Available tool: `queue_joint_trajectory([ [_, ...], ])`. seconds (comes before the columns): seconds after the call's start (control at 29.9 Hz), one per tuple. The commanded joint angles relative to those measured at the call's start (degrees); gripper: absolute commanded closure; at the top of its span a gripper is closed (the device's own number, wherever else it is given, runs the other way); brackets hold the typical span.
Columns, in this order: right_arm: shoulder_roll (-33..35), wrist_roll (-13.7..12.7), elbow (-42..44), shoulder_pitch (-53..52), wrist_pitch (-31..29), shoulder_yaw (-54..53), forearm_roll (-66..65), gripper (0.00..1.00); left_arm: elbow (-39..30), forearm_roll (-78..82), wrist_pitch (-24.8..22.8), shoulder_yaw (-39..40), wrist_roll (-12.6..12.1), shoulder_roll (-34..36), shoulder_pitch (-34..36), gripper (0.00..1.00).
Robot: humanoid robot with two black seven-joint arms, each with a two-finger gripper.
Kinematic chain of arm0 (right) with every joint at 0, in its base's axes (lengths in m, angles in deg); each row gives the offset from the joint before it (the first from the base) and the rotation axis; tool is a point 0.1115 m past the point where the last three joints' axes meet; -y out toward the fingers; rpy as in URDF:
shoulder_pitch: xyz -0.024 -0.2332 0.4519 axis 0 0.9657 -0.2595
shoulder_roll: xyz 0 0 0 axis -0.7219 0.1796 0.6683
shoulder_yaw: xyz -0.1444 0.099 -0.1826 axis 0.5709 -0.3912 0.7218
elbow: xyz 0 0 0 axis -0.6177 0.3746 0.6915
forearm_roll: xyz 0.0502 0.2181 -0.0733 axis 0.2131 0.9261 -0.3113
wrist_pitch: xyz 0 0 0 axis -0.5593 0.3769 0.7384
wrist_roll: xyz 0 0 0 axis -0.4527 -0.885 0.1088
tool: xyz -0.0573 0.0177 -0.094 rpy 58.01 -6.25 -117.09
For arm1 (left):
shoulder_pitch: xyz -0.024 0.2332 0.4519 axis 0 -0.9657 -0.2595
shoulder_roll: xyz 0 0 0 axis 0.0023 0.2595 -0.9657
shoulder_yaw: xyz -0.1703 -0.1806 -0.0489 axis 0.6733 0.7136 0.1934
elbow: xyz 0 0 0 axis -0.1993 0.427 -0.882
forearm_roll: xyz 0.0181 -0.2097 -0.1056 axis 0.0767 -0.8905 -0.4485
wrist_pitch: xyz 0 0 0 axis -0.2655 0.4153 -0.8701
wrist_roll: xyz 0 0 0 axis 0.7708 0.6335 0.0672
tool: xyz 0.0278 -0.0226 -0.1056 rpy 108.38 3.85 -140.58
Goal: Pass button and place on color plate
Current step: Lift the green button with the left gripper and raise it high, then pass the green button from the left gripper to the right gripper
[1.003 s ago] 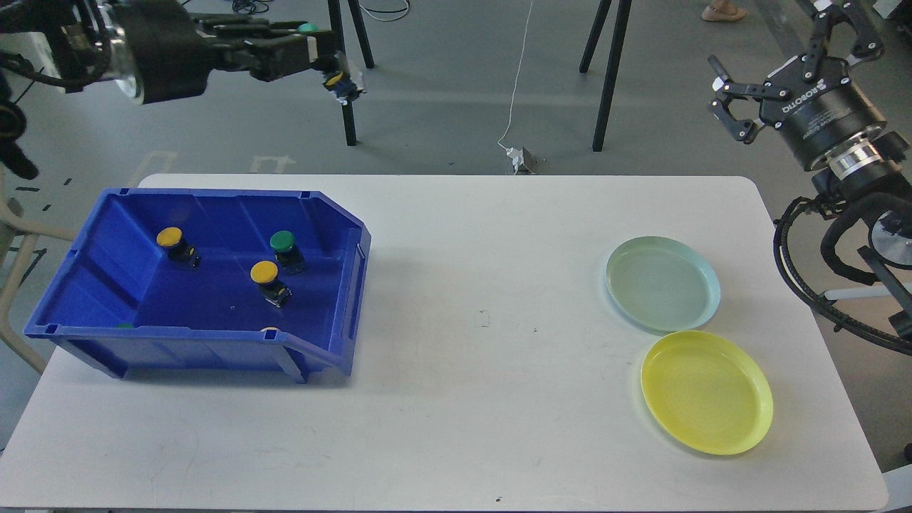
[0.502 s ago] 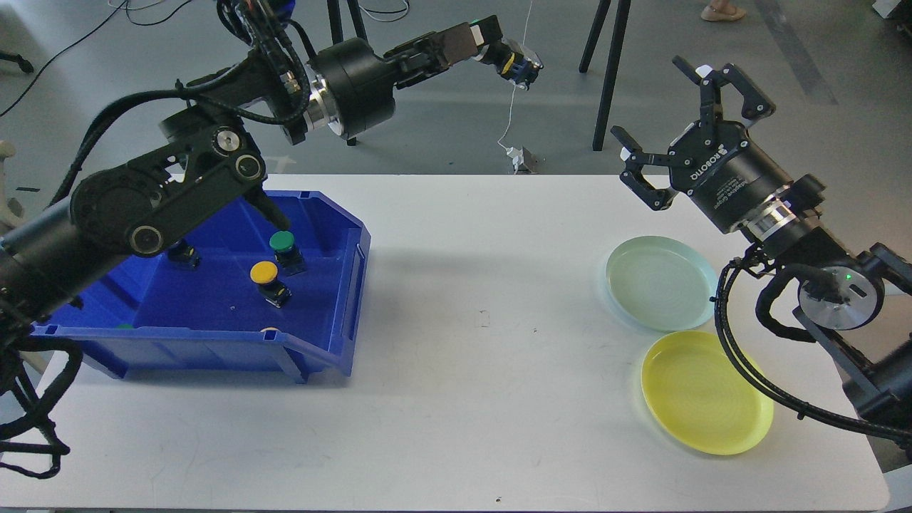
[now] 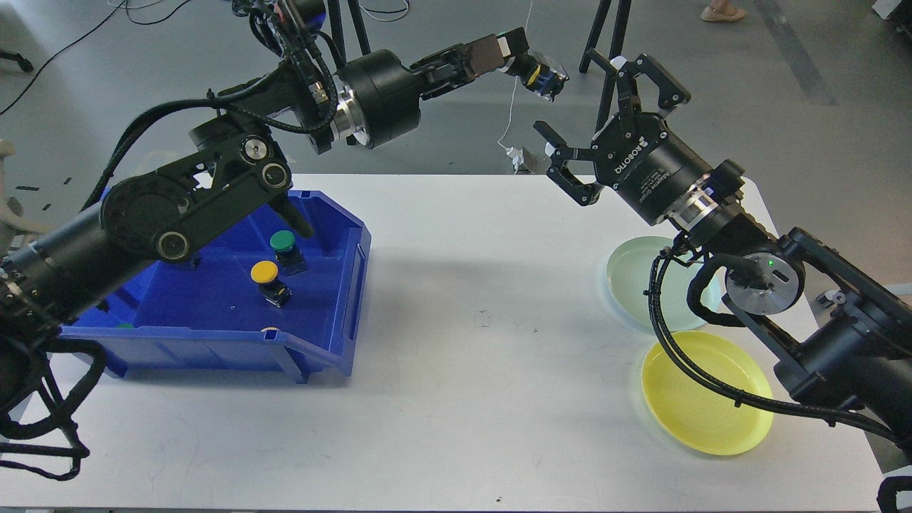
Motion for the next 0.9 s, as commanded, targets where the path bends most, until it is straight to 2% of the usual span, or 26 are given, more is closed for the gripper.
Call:
queue_joint_trajectory([
  [0.0, -0.1, 0.0, 0.0, 0.0, 0.1, 0.1, -0.3, 0.08, 0.0, 0.0, 0.0, 0.1, 0.0, -0.9, 0.0, 0.76],
  [0.23, -0.3, 0.1, 0.0, -1.0, 0.6, 0.1, -0.4, 0.08, 0.2, 0.3, 0.0, -0.2, 0.0, -1.3, -0.3, 0.76],
  [0.37, -0.5, 0.2, 0.2, -1.3, 0.6, 1.0, -1.3, 0.15, 0.2, 0.4, 0.0, -0.3, 0.0, -1.3, -0.3, 0.76],
  [0.57, -2.2, 1.0, 0.2, -1.5, 0.2, 1.9, -2.6, 0.38, 0.3, 0.4, 0.0, -0.3, 0.0, -1.3, -0.3, 0.76],
  [0.7, -2.2, 1.0, 0.1, -1.4, 0.0, 2.0, -3.0, 0.71, 0.2, 0.4, -0.1, -0.3, 0.0, -1.1, -0.3, 0.76],
  [0.74, -2.2, 1.0, 0.2, -1.5, 0.0, 2.0, -3.0, 0.75, 0.3, 0.4, -0.1, -0.3, 0.0, -1.1, -0.4, 0.76],
  [0.87, -2.2, 1.0, 0.2, -1.6, 0.0, 2.0, -3.0, 0.78, 0.3, 0.4, -0.1, -0.3, 0.0, -1.2, -0.5, 0.76],
])
